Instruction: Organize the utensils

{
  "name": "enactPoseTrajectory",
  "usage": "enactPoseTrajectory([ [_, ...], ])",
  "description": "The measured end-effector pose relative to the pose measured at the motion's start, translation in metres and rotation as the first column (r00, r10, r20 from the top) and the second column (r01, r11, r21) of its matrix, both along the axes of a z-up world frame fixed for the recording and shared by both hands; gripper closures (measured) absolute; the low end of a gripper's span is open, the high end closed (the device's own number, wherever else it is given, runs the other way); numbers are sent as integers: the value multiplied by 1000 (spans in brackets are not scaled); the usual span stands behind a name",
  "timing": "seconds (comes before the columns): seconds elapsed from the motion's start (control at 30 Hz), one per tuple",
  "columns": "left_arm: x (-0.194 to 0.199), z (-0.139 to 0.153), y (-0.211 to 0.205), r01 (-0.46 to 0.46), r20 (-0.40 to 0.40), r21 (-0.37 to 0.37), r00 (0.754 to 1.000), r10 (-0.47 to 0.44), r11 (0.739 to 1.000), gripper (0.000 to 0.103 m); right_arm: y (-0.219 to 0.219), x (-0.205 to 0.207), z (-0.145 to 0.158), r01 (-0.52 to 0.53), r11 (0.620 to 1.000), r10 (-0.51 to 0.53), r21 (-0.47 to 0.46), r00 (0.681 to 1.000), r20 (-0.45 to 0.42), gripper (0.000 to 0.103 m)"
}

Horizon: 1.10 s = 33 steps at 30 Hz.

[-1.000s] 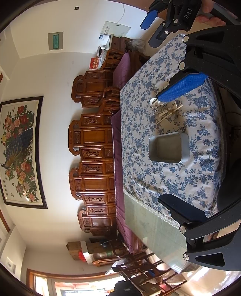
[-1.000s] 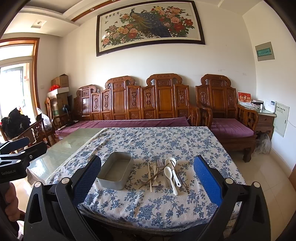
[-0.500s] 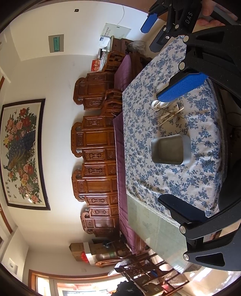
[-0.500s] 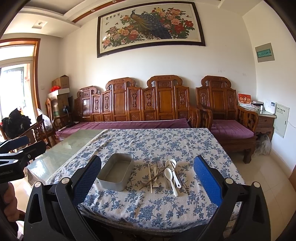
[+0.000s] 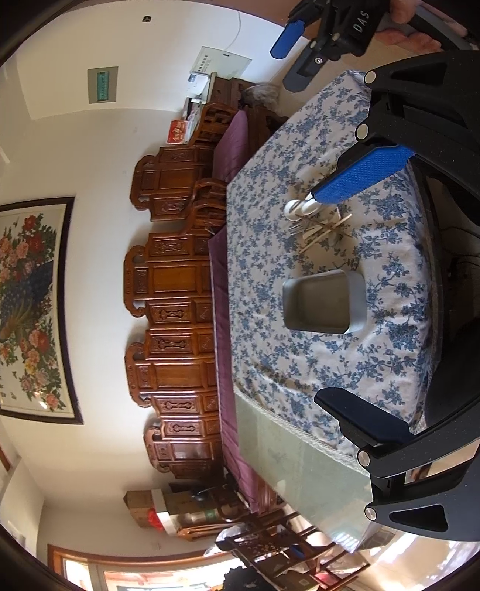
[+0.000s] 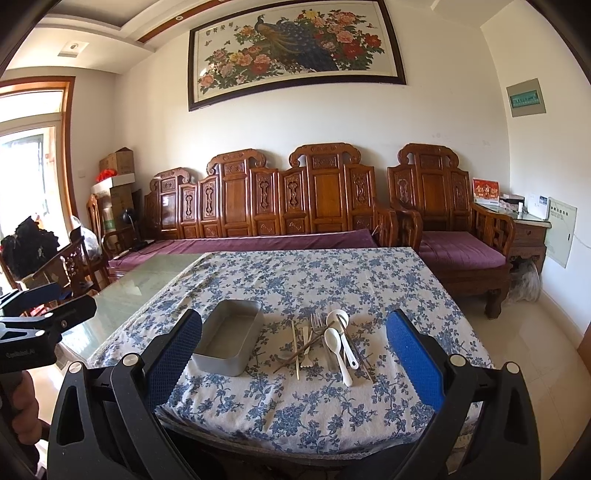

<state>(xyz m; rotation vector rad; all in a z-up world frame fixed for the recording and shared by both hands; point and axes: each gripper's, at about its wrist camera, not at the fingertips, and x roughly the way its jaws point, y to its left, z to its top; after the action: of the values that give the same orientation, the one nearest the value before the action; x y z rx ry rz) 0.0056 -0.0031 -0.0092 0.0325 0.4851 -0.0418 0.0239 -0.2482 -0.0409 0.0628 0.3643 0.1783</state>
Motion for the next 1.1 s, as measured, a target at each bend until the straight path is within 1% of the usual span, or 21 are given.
enactPoseTrajectory([
  [0.2, 19, -21, -3, 39, -69, -11, 997, -39, 999, 6, -11, 21, -18, 39, 999, -40, -17, 999, -34, 2],
  [0.47, 47, -55, -14, 71, -146, -3, 987, -71, 997, 7, -39, 65, -60, 88, 996, -92, -31, 988, -123, 3],
  [0.67, 75, -72, -17, 105, -195, -7, 975, -105, 994, 7, -50, 103, -82, 100, 994, -106, -46, 981, -163, 8],
  [0.83, 100, -77, -24, 137, -210, 7, 969, -132, 991, 7, -54, 138, -91, 87, 995, -97, -57, 977, -189, 16],
  [0.97, 124, -79, -30, 175, -228, 15, 959, -167, 985, 7, -59, 166, -97, 76, 996, -86, -55, 975, -206, 20],
  [1.07, 141, -83, -36, 204, -244, 1, 949, -198, 979, 10, -63, 194, -106, 61, 997, -69, -42, 972, -226, 27],
  [1.1, 149, -87, -38, 216, -259, -11, 942, -212, 976, 13, -63, 201, -110, 55, 998, -63, -39, 970, -234, 31],
])
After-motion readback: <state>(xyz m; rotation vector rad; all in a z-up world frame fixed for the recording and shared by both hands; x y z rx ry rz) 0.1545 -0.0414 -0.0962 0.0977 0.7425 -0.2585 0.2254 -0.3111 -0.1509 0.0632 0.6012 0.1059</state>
